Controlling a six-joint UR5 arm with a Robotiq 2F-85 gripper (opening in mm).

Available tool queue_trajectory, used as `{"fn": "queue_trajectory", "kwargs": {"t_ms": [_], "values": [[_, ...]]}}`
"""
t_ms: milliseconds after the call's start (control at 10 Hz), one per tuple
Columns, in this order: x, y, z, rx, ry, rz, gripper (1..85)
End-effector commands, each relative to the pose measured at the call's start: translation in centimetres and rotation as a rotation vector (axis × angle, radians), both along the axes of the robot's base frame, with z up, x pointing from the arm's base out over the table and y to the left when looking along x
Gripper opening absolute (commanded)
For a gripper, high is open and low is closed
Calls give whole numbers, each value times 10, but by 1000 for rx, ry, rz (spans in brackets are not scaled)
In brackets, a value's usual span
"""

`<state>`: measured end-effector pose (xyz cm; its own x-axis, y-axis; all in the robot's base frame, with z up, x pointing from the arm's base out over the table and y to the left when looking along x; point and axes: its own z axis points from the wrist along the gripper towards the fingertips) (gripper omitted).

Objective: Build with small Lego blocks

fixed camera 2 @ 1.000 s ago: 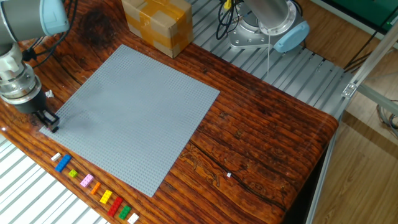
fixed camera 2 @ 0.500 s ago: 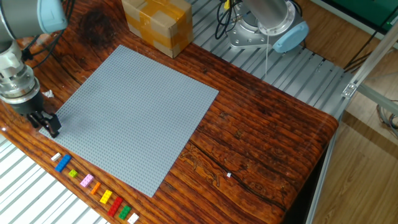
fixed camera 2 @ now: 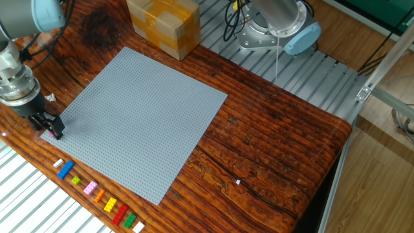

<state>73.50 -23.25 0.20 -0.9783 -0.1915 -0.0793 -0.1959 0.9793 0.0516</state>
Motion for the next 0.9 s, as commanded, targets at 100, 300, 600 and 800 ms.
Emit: {"fn": "queue_trajectory", "kwargs": {"t_ms": [100, 300, 600, 800], "values": [[-3, -4, 12, -15, 36, -21, 633], [-6, -1, 15, -8, 55, -43, 610], [-7, 3, 14, -1, 67, -84, 453], [-3, 2, 10, -13, 58, -111, 277]]}}
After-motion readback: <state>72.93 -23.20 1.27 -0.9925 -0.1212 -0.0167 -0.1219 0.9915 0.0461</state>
